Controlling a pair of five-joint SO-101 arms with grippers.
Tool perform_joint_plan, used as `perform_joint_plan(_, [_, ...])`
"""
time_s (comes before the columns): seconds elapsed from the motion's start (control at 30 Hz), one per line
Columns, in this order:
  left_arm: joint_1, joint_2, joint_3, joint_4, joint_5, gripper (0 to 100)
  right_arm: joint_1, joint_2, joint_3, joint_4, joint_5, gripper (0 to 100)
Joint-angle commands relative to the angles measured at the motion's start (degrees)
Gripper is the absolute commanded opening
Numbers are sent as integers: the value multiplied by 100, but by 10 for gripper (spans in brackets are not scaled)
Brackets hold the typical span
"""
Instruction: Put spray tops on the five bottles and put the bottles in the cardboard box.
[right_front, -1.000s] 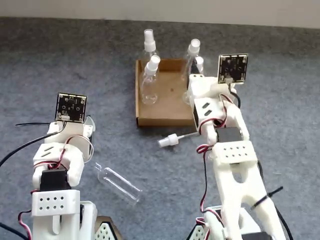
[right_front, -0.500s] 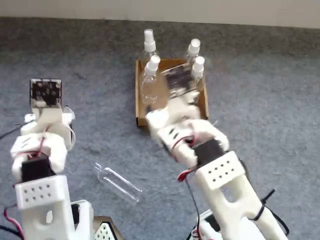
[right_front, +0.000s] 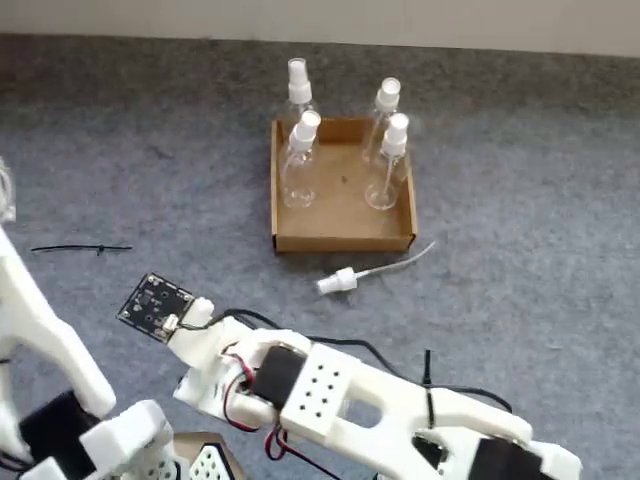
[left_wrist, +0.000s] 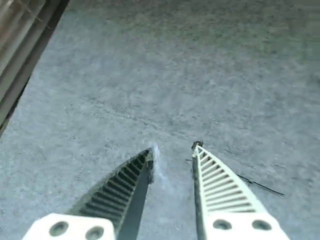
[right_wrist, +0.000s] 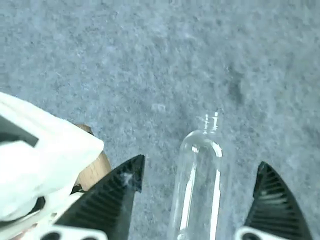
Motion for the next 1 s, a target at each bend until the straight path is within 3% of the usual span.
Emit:
perform_joint_plan(0.0, [-426, 505, -945, 26, -35, 131, -75, 462, -198, -391, -35, 289])
perform_joint_plan(0.37, [-462, 884, -1068, 0, -299, 131, -171, 2026, -233, -884, -35, 279])
perform_joint_plan(0.57, [-453, 840, -1068, 53, -308, 131, 277, 2053, -251, -884, -26, 0])
perform_joint_plan(0.73, [-127, 778, -1226, 686, -316, 131, 936, 1780, -171, -787, 0, 4])
perform_joint_plan(0.97, [1147, -66, -1305, 2066, -615, 131, 1701, -673, 4, 1543, 35, 4])
